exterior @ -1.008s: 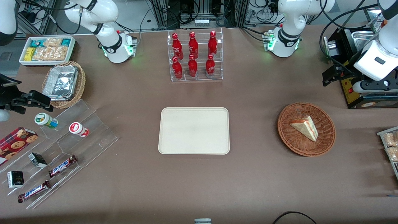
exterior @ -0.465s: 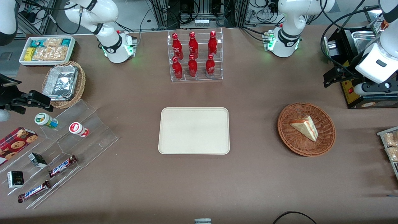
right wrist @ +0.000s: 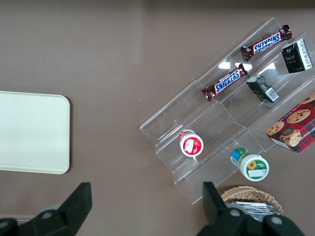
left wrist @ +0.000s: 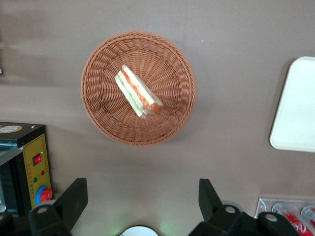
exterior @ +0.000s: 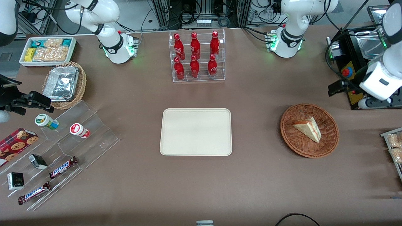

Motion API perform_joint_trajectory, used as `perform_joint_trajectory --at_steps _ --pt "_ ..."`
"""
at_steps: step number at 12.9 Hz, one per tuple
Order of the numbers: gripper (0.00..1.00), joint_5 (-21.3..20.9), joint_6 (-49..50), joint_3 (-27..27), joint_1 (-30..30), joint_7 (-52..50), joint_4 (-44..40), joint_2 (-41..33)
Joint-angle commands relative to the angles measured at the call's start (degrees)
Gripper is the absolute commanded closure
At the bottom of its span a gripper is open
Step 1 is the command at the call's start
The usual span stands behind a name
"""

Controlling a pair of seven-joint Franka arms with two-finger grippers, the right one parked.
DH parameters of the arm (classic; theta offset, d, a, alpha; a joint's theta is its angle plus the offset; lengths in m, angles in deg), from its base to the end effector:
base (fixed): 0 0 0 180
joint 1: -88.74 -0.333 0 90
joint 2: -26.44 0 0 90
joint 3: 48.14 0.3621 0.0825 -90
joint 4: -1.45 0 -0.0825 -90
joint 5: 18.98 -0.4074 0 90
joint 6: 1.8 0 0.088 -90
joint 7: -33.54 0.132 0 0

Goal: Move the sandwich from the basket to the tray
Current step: 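Move the left gripper from rest toward the sandwich in the wicker basket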

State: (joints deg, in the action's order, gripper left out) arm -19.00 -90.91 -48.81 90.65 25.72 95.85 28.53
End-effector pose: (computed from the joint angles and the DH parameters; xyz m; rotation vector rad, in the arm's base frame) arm 0.5795 -0.0260 0.5856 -3.1203 -0.1427 0.2006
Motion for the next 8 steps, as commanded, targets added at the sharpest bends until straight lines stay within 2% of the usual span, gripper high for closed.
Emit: perform_joint_trajectory --at_steps 1,5,8 --pt "0.00 -0.3 -7.4 -0.4 -0.4 -3.2 6.6 -0.3" --pt "0.00 -0.4 -17.0 0.3 -0.5 -4.0 14.8 0.9" --pt "0.00 -0.4 -29.1 1.1 -0.5 -6.8 23.2 0.9"
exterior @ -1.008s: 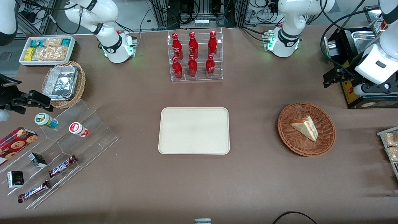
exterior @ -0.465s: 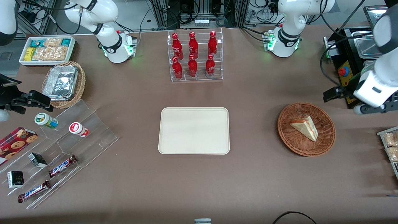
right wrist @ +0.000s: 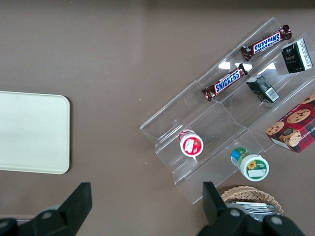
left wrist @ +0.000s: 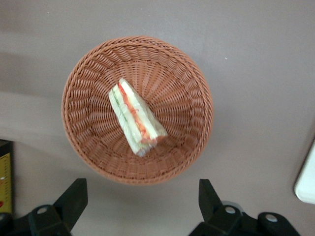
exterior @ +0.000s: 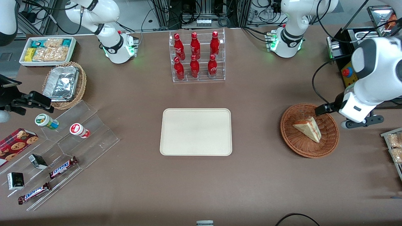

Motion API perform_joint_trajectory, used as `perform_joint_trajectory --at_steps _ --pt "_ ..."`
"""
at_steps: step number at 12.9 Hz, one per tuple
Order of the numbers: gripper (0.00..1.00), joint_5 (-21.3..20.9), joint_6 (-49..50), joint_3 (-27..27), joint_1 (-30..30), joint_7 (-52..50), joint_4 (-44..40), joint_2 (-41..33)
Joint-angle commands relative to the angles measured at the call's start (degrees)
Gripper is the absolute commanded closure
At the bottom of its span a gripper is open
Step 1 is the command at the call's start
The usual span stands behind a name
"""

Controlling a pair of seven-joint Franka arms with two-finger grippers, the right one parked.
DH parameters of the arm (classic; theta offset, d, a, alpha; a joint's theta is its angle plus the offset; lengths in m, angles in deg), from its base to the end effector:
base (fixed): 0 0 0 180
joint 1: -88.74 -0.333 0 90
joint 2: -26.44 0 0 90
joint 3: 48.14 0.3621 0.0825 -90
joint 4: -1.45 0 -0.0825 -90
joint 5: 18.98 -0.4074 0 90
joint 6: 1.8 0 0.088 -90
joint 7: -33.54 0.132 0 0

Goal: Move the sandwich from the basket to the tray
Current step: 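Lower the left gripper onto the sandwich and close it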

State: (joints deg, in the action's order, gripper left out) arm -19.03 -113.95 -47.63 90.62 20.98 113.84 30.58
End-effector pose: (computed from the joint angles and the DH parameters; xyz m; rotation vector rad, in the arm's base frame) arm 0.5873 -0.0141 0.4417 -3.1138 -0.3045 0.1185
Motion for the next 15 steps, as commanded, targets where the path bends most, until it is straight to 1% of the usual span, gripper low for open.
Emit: perform_joint_trajectory --at_steps 1,3,6,10,11,12,15 --pt "0.00 -0.4 -9.2 0.0 -0.5 -3.2 7.3 -0.5" --pt "0.00 -0.4 -12.6 0.7 -2.4 -5.6 8.8 1.7" --pt "0.00 0.1 -16.9 0.8 -2.6 -10.4 8.9 5.8" --pt "0.00 0.9 -18.2 0.8 -2.5 -19.4 8.6 10.1" --pt "0.00 1.6 -19.1 0.8 -2.5 -20.7 8.5 10.9" --pt "0.00 3.4 -20.4 0.8 -2.4 -20.9 8.4 11.8" --pt "0.00 3.8 -22.3 0.8 -2.1 -21.0 8.5 14.5"
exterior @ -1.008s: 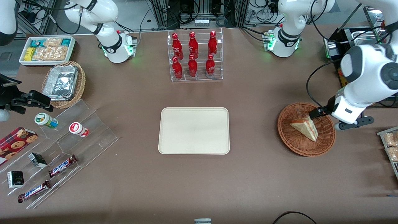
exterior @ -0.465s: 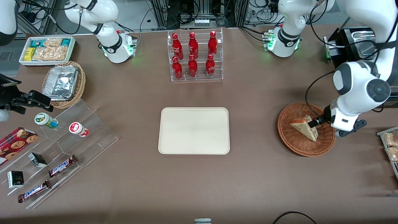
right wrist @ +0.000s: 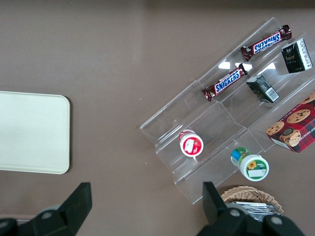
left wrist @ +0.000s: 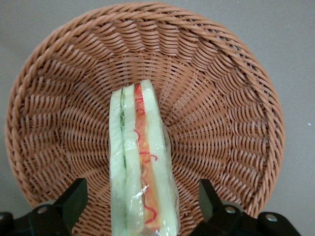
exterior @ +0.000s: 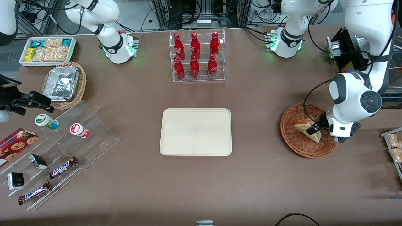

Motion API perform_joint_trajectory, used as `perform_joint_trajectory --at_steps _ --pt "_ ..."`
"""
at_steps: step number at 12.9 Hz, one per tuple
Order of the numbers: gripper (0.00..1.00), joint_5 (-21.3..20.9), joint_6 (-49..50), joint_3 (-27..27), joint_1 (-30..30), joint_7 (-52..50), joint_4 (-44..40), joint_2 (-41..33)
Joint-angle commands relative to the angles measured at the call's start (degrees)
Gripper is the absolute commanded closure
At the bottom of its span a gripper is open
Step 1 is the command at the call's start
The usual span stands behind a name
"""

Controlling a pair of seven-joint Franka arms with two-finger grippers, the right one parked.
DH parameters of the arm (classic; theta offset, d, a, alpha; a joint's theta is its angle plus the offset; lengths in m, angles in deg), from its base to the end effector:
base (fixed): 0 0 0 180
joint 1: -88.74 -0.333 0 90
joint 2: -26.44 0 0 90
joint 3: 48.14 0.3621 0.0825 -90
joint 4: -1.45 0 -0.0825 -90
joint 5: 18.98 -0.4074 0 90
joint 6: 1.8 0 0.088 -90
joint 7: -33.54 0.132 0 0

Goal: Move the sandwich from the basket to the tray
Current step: 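Lower the left gripper onto the sandwich and close it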

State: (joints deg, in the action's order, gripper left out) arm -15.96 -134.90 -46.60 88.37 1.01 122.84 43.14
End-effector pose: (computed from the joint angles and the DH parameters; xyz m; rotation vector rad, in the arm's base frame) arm 0.5926 0.0177 0.2690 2.9751 0.9826 -0.1434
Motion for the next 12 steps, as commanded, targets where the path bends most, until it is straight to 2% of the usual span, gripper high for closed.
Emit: perform_joint_trajectory --at_steps 1,2,3,4,7,9,11,12 --pt "0.00 0.7 -2.2 -0.2 0.6 -1.0 -0.4 3.1" --pt "0.03 0.5 -2.6 -0.2 0.8 -1.0 -0.5 3.8" --pt "0.15 0.0 -2.5 -0.2 0.9 -0.4 -0.5 4.0" --pt "0.36 -0.3 -2.3 -0.2 0.7 -0.2 -0.5 4.0" --pt "0.61 -0.4 -0.6 -0.2 0.7 0.0 -0.5 2.7" --pt "0.70 -1.2 4.2 -0.2 0.7 0.2 -1.1 -0.5" --pt "0.71 -4.0 10.4 -0.9 2.1 0.2 -3.0 -3.9" --pt "0.71 -4.2 15.4 -0.9 4.4 0.1 -6.5 -4.2"
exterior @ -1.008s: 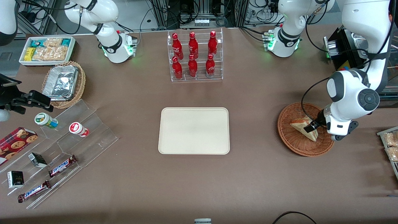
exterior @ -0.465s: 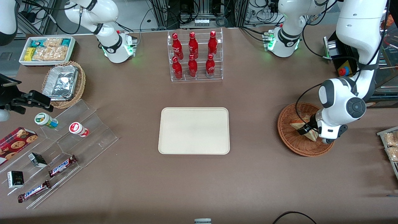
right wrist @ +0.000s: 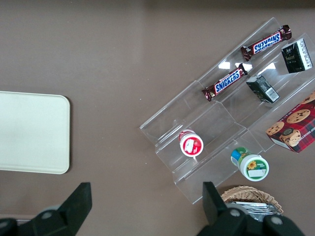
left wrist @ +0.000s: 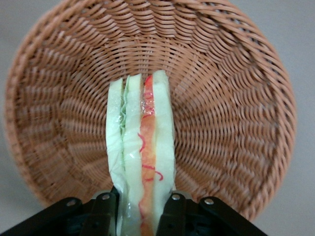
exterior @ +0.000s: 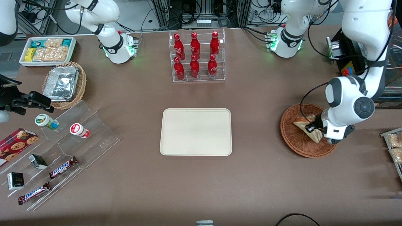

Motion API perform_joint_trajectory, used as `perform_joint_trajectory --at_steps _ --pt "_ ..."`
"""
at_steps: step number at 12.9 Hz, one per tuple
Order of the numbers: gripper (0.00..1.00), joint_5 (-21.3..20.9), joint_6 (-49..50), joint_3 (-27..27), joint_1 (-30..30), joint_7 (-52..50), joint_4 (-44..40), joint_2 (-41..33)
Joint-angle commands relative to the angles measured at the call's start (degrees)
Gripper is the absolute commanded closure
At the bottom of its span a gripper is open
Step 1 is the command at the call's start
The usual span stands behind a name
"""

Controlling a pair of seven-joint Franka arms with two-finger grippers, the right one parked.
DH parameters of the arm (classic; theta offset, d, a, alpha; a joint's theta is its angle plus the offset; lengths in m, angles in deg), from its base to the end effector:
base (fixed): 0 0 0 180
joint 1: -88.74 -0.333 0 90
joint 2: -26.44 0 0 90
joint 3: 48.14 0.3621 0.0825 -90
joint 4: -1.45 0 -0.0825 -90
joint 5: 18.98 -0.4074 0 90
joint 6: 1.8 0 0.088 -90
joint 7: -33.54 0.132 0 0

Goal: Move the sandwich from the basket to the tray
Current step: 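Lift the sandwich and carry it with the left gripper over the tray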

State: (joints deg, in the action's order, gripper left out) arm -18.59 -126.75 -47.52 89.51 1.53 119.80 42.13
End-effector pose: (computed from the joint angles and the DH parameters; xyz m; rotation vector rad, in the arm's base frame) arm 0.5936 -0.0021 0.2912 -2.9704 -0.8545 0.2370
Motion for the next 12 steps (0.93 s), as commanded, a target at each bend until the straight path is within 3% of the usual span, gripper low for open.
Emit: perform_joint_trajectory --at_steps 1,5,12 --pt "0.72 -1.6 12.0 0.0 6.4 -0.4 -7.6 -2.8" --pt "0.72 -0.6 13.0 -0.1 17.7 -0.7 -12.7 0.0" --pt "0.72 1.0 3.1 -0.7 31.4 -0.5 -19.9 10.9"
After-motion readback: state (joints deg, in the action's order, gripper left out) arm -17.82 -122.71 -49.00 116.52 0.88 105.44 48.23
